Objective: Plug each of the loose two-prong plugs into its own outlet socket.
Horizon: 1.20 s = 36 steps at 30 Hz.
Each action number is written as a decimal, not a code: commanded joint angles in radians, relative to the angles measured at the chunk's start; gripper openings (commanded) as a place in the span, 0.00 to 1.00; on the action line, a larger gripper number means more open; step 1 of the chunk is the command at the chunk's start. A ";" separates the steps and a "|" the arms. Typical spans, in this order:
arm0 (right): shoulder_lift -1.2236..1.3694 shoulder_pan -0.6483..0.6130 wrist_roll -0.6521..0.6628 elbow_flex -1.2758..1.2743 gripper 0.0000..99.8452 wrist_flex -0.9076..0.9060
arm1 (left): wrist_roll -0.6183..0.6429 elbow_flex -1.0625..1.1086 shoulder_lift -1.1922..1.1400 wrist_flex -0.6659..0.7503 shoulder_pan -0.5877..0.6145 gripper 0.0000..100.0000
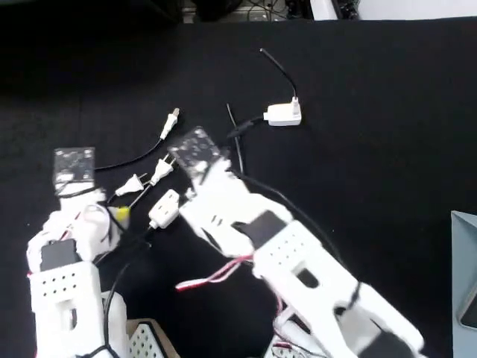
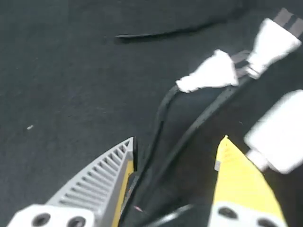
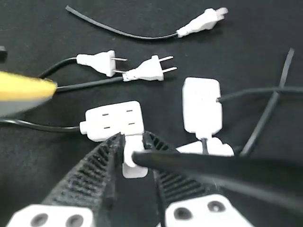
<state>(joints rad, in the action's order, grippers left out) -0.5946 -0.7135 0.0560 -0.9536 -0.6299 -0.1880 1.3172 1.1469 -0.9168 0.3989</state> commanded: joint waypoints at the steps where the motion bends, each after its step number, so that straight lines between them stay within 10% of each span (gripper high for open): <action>1: 0.090 -0.038 0.021 0.104 0.01 0.054 | 0.041 0.018 0.023 0.060 0.077 0.27; 36: 0.423 -0.035 0.097 0.094 0.01 0.373 | 0.041 0.033 0.020 0.072 0.099 0.27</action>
<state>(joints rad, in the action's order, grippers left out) -0.1803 -0.7426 0.1527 -0.8815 -0.2770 -0.1557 1.3556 1.1607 -0.8631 0.4895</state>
